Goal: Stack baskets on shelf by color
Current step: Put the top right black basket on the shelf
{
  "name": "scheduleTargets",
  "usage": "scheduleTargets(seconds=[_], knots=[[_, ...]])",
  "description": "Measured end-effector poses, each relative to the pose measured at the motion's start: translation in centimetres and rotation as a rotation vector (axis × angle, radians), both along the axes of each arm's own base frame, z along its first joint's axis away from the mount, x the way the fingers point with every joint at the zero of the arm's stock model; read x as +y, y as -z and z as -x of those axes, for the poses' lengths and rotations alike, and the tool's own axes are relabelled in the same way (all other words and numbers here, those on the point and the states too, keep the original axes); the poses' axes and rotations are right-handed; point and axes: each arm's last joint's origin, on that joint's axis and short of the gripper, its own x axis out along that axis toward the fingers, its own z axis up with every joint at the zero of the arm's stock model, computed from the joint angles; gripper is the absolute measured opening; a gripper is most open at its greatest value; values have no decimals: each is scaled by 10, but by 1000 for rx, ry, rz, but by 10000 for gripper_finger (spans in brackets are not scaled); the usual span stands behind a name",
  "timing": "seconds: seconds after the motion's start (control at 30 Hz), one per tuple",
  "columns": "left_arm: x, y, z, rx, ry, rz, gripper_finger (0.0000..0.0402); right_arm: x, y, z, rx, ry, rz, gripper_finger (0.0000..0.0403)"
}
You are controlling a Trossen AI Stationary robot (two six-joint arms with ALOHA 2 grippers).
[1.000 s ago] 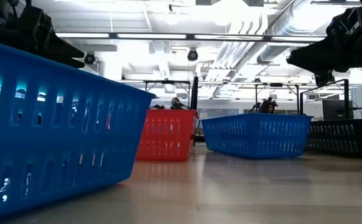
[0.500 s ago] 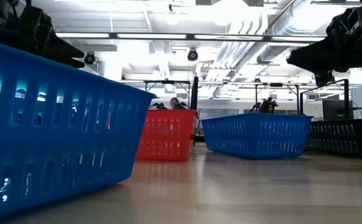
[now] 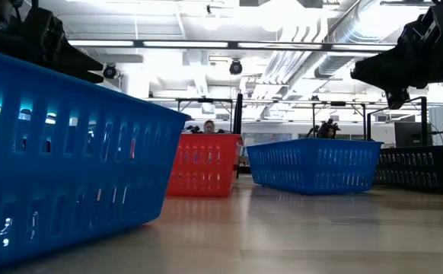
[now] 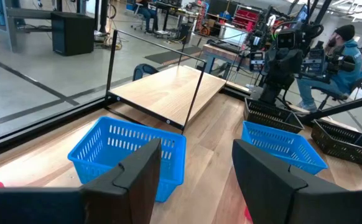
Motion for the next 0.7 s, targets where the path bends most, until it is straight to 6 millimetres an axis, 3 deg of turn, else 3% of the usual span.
scheduleTargets(seconds=[0.37, 0.7], knots=[[0, 0, 0, 0, -1, 0, 188, -1, -2, 0, -38, 22, -57, 89], [1, 0, 1, 2, -41, -5, 188, -2, -22, 3, -256, 32, -128, 89]])
